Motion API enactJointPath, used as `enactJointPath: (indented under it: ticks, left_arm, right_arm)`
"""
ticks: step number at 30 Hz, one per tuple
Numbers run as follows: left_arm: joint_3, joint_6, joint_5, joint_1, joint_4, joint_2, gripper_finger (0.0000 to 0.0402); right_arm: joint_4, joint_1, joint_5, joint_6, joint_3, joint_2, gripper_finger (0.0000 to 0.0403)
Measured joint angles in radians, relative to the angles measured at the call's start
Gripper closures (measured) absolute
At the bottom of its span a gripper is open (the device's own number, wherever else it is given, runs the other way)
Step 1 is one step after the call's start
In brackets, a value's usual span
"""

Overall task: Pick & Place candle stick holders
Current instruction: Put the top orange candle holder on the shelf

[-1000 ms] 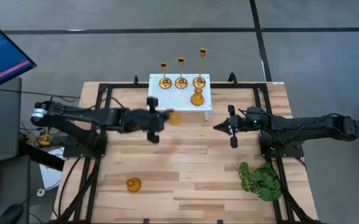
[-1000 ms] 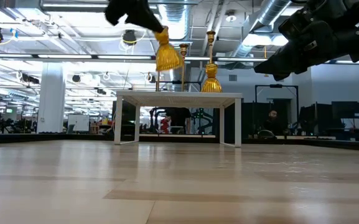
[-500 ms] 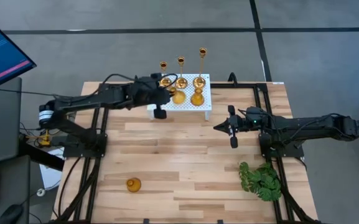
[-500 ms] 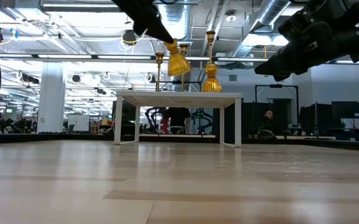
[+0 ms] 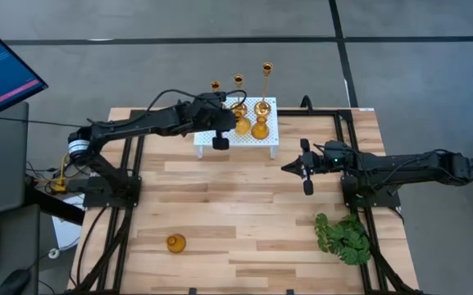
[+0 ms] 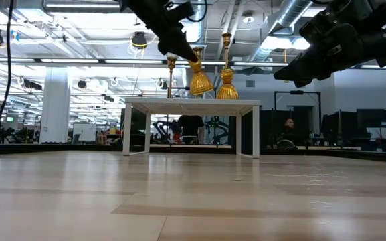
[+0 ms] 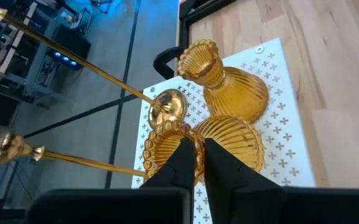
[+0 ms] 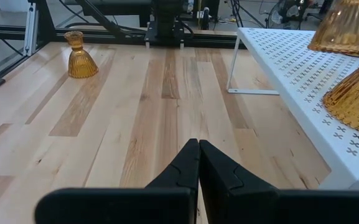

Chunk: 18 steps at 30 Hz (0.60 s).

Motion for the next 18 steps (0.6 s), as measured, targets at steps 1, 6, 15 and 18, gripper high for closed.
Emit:
enactJointPath:
  ticks: [1,6,15,18]
  left_arm:
    - [0.0,0.0,0.0,0.002,-0.001,0.002,0.0389]
    - [0.0,-0.014,0.059,0.008,-0.001,0.008,0.0389]
    - [-0.001,-0.058,0.064,0.008,-0.006,0.035,0.0389]
    - [-0.001,-0.059,0.042,0.01,-0.029,0.042,0.0389]
  right_arm:
    - [0.0,0.0,0.0,0.0,0.0,0.0,0.0403]
    - [0.0,0.0,0.0,-0.005,0.0,0.0,0.0403]
    - [0.0,0.0,0.0,-0.007,0.0,0.0,0.0403]
    - [0.0,0.0,0.0,-0.007,0.0,0.0,0.0403]
